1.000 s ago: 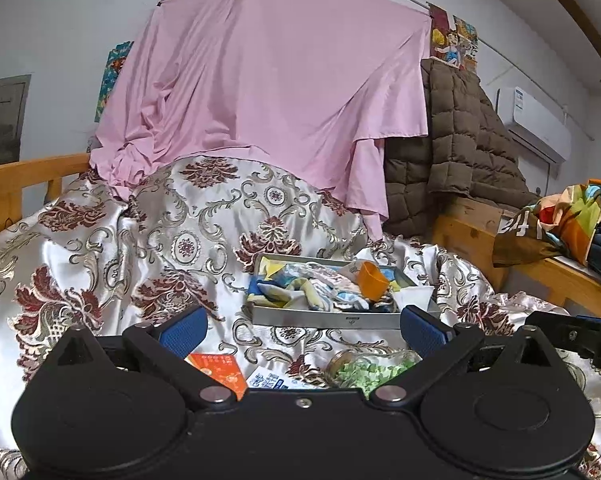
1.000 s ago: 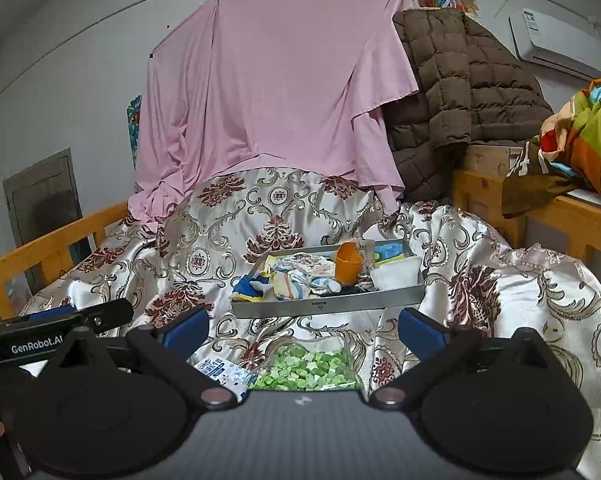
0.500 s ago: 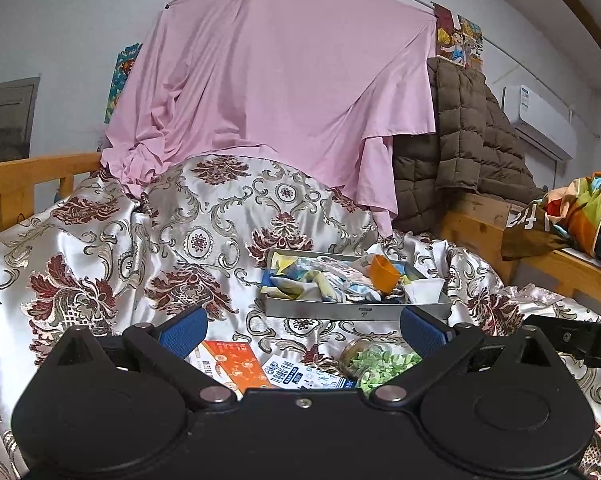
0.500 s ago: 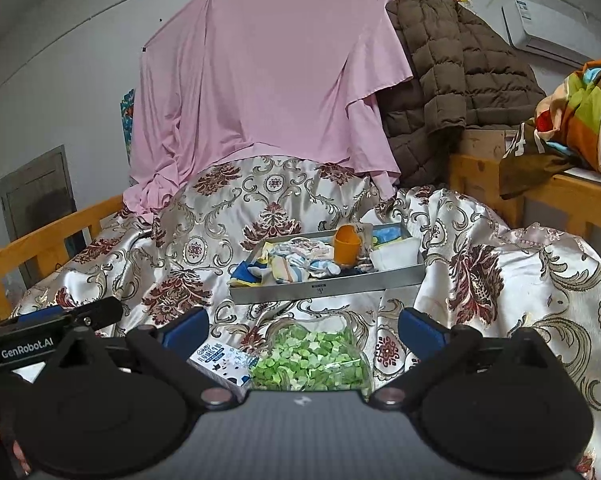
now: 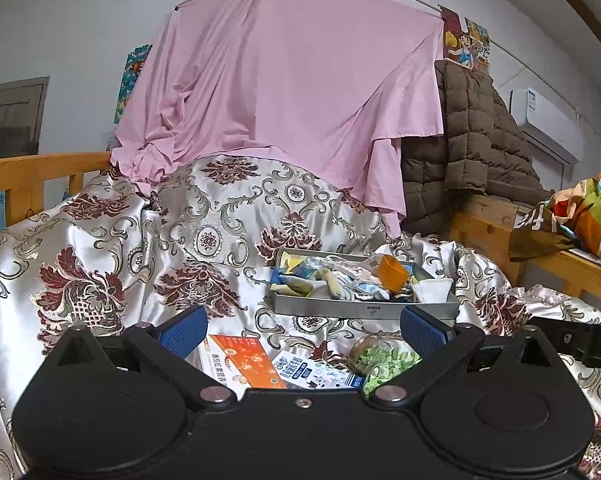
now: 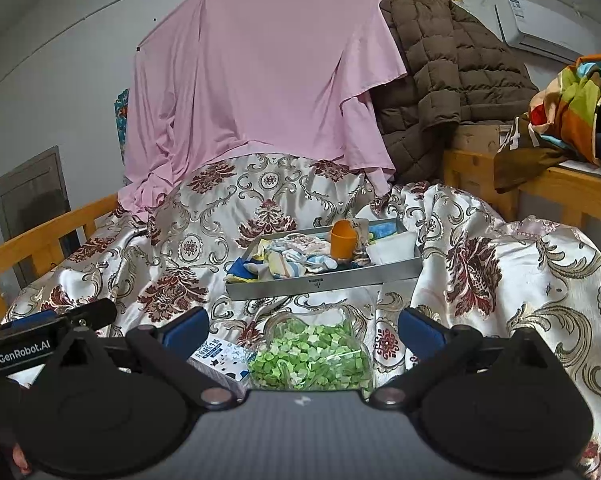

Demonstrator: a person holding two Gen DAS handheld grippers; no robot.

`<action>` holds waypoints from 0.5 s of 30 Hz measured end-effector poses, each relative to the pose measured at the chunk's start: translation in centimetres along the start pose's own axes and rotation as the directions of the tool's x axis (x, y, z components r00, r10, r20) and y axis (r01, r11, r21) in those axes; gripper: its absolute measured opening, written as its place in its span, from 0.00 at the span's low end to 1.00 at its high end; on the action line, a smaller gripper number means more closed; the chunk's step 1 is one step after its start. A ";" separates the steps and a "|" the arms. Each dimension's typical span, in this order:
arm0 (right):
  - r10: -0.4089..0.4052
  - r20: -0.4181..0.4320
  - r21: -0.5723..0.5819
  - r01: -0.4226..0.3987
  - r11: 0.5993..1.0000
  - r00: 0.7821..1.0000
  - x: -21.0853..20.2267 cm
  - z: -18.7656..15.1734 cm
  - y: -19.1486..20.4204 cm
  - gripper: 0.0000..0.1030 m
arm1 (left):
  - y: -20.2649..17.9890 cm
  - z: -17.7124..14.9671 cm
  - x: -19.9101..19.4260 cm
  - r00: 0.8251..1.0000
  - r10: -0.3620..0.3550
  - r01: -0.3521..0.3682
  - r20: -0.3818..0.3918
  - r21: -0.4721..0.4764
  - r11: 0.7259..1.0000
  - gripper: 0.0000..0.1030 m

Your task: Organize soft objects

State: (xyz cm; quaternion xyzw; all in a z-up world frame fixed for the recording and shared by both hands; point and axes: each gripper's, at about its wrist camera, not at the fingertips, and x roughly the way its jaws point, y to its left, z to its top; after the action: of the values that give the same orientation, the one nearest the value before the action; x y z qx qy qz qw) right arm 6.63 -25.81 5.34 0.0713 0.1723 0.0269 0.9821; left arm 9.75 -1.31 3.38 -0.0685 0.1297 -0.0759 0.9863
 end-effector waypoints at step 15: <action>-0.019 -0.019 0.023 0.019 1.000 1.000 0.3 -1.5 -0.5 1.00 | 0.3 -1.2 0.0 0.999 0.033 -0.032 -0.021 0.016 0.999 0.99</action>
State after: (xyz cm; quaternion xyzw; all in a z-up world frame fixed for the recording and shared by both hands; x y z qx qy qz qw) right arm 6.40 -26.06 3.77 0.0810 0.1825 0.0164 0.9797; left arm 9.49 -1.19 2.18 -0.0577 0.1404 -0.0616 0.9865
